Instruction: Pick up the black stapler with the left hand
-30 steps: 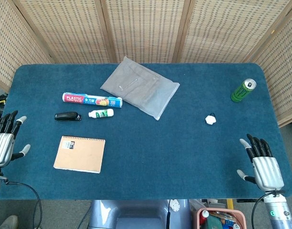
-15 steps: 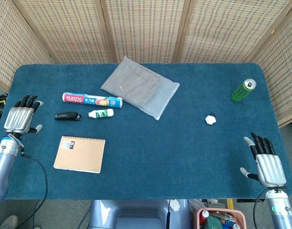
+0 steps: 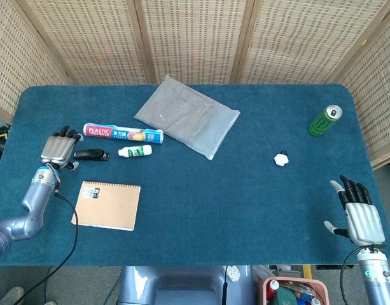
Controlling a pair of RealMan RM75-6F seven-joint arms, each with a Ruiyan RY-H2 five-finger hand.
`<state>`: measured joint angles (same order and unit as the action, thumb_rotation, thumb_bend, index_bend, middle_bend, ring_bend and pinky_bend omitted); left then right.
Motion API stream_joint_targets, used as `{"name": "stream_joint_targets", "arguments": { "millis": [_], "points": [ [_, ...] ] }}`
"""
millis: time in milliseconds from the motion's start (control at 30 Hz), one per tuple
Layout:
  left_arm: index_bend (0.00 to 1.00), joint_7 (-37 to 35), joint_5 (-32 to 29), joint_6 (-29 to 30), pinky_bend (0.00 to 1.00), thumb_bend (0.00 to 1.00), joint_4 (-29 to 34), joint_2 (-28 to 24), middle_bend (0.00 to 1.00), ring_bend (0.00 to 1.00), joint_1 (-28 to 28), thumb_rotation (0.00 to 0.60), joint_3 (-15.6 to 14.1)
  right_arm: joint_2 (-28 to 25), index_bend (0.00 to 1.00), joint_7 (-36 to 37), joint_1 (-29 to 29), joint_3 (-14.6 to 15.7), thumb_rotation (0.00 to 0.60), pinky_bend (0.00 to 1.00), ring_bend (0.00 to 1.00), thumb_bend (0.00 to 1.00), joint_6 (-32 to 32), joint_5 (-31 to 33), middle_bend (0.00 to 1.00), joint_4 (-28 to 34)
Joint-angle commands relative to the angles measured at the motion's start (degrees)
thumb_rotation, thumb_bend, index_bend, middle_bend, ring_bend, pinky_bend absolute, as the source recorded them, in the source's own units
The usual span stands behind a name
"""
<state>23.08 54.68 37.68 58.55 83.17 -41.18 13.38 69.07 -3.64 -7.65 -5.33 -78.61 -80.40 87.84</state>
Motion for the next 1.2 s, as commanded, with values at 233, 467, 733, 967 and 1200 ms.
{"name": "stream_joint_targets", "arguments": {
  "millis": [233,467,733,967,1200],
  "points": [
    [0.28,-0.4,-0.7,-2.0,0.21,0.27,-5.0,4.1,0.19,0.06,-2.6,0.600,-1.4,0.0,0.00,1.1,0.1,-0.2,0.600,0.01,0.00,0.10,-0.4,0.1,0.00,-0.6],
    [0.32,-0.1,-0.6,-2.0,0.25,0.29,-6.5,5.8,0.23,0.10,-3.6,0.600,-2.2,-0.2,0.00,1.6,0.1,-0.3,0.600,0.01,0.00,0.10,-0.5,0.1,0.00,-0.7],
    [0.42,0.8,-0.6,-2.1,0.31,0.39,-8.8,8.1,0.31,0.17,-4.1,0.600,-3.6,-0.5,0.00,2.6,0.4,-0.5,0.600,0.01,0.00,0.10,-1.4,-0.1,0.00,-0.8],
    [0.70,0.1,2.9,2.3,0.50,0.55,-12.1,12.0,0.57,0.39,-3.9,0.600,-4.7,-0.4,0.00,3.1,0.5,-0.6,0.600,0.01,0.00,0.10,-1.9,-0.5,0.00,-1.0],
    [0.77,-4.5,7.4,5.2,0.53,0.57,-12.6,12.6,0.61,0.43,-3.4,0.600,-5.2,-0.6,0.00,3.4,0.7,-0.6,0.600,0.01,0.00,0.10,-2.2,-0.6,0.00,-0.8]
  ]
}}
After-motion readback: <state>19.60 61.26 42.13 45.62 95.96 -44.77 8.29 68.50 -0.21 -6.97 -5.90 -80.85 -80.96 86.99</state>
